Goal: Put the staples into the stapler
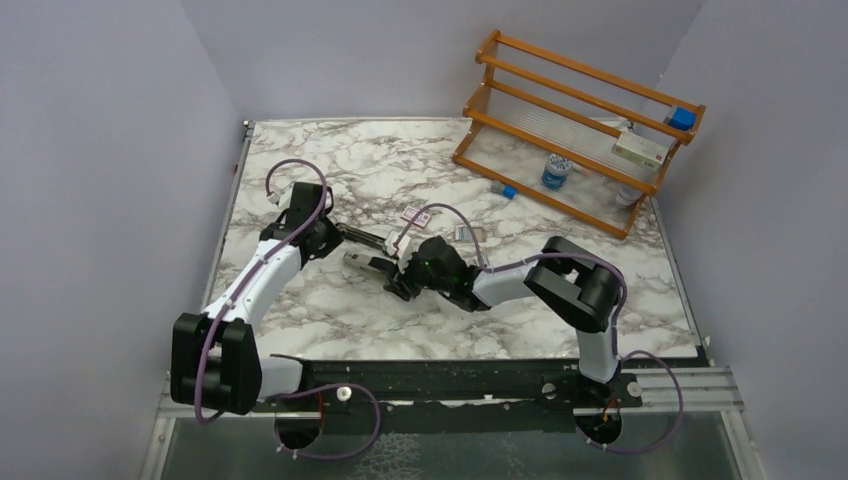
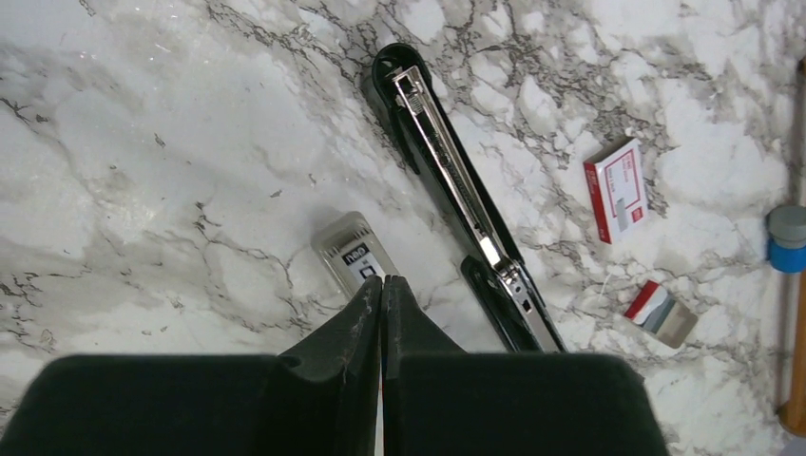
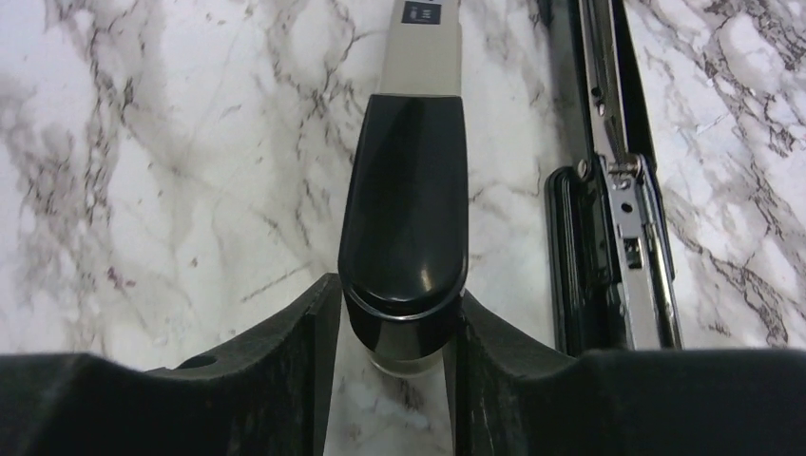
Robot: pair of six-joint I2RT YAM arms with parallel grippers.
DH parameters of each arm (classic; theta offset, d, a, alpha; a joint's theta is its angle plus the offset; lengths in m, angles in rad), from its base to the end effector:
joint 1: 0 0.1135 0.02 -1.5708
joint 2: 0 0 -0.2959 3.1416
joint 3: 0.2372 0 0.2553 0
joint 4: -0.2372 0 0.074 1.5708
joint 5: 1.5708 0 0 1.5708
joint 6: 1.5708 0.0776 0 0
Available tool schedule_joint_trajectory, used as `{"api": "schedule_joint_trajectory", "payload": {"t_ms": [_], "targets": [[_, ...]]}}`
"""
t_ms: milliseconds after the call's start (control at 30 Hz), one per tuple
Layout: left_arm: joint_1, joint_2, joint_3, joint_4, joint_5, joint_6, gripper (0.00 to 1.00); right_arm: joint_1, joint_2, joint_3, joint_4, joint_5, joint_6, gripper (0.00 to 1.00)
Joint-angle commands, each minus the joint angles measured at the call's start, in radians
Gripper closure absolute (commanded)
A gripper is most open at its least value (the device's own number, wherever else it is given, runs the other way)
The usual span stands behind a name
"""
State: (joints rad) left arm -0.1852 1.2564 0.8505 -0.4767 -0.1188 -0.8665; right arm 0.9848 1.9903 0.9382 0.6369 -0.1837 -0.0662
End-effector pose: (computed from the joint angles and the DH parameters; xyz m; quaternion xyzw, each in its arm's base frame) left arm 0.2731 -0.0418 0.2354 -0.3328 0.8790 -0.1207 0.3193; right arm 0.2388 0.3854 0.1373 -0.4618 0.6965 0.3100 0.4535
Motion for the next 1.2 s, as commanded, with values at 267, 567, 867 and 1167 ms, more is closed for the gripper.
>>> {"api": "schedule_joint_trajectory", "payload": {"t_ms": [267,567,867,1167], "targets": [[0.0,0.116,-0.018,0.073,0.013,0.082,0.93,0.004,-0.278,-0.166,-0.046,-0.03,-0.009,0.44],[0.006,0.148,0.005,0.093,-0.005,0.12,0.88,0.004,-0.291,-0.042,-0.267,0.008,0.008,0.42],[0.079,0.121,0.079,0.066,-0.005,0.196,0.81,0.003,-0.122,0.13,-0.358,0.005,0.002,0.45],[0.107,0.106,0.079,0.048,-0.003,0.22,0.81,0.005,-0.032,0.219,-0.407,-0.033,-0.034,0.78]]}}
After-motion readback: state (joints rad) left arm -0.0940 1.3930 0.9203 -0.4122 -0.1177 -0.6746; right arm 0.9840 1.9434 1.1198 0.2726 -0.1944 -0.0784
